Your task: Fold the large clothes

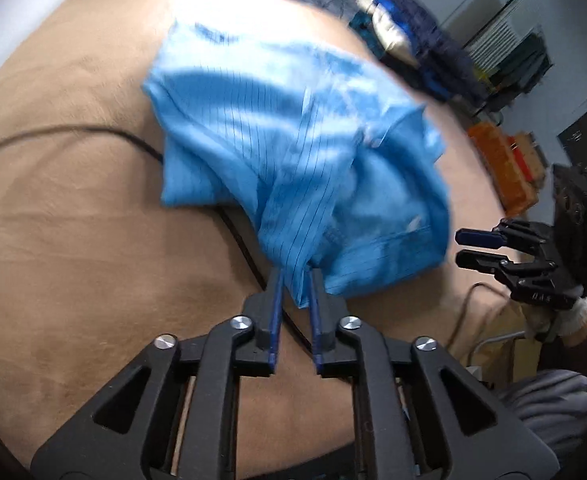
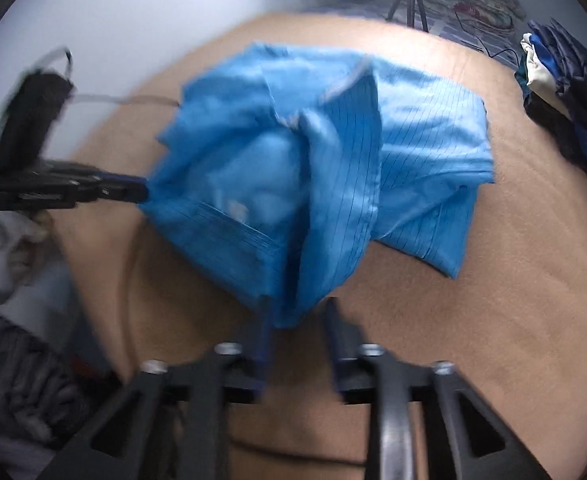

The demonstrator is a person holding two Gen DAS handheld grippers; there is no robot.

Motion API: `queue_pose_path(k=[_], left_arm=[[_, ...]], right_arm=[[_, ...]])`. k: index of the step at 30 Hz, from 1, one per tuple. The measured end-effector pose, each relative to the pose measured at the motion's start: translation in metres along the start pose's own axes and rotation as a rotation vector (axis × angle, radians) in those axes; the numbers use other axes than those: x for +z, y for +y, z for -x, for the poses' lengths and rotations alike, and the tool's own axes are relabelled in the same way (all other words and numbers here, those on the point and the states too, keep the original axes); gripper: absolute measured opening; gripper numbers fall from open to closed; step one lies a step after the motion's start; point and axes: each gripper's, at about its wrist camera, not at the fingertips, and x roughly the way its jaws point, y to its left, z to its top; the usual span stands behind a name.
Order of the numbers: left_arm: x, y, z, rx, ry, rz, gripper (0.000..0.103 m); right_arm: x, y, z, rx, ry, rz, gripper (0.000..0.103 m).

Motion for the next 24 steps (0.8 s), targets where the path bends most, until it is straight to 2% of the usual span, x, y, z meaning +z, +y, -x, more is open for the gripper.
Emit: queue_pose_path(k=[2, 5, 8, 11, 15, 19, 21, 24], left_arm=[[0.011, 0.007, 0.022, -0.015, -0.063, 0.023, 0.023], [0.034, 0.024, 0.045, -0.028, -0.153, 0.089, 0.023], [0.062, 0.039, 0.047, -0.008, -0.217, 0.129, 0.023], [0.085, 0.049, 0.028, 0.014, -0.227, 0.147, 0.023], [0.095, 0.063, -0.013, 0.056, -0.170, 0.170, 0.023], [0.084, 0.085, -0.051, 0.065, -0.094, 0.235, 0.023], [0.079, 0.088, -0.058, 0.053, -0.101, 0.246, 0.023], [0.079, 0.085, -0.049, 0.068, -0.105, 0.236, 0.023]], right_arm=[[-0.001, -0.013, 0.022, 0.064, -0.057, -0.038, 0.039], [0.005, -0.040, 0.041, 0.107, -0.183, -0.139, 0.040], [0.027, -0.070, 0.049, 0.061, -0.281, -0.220, 0.033], [0.054, -0.082, 0.034, -0.013, -0.322, -0.219, 0.030], [0.070, -0.096, -0.003, -0.026, -0.289, -0.254, 0.026], [0.056, -0.105, -0.031, -0.095, -0.191, -0.264, 0.021], [0.044, -0.113, -0.047, -0.086, -0.147, -0.296, 0.019], [0.045, -0.110, -0.045, -0.102, -0.146, -0.287, 0.020]])
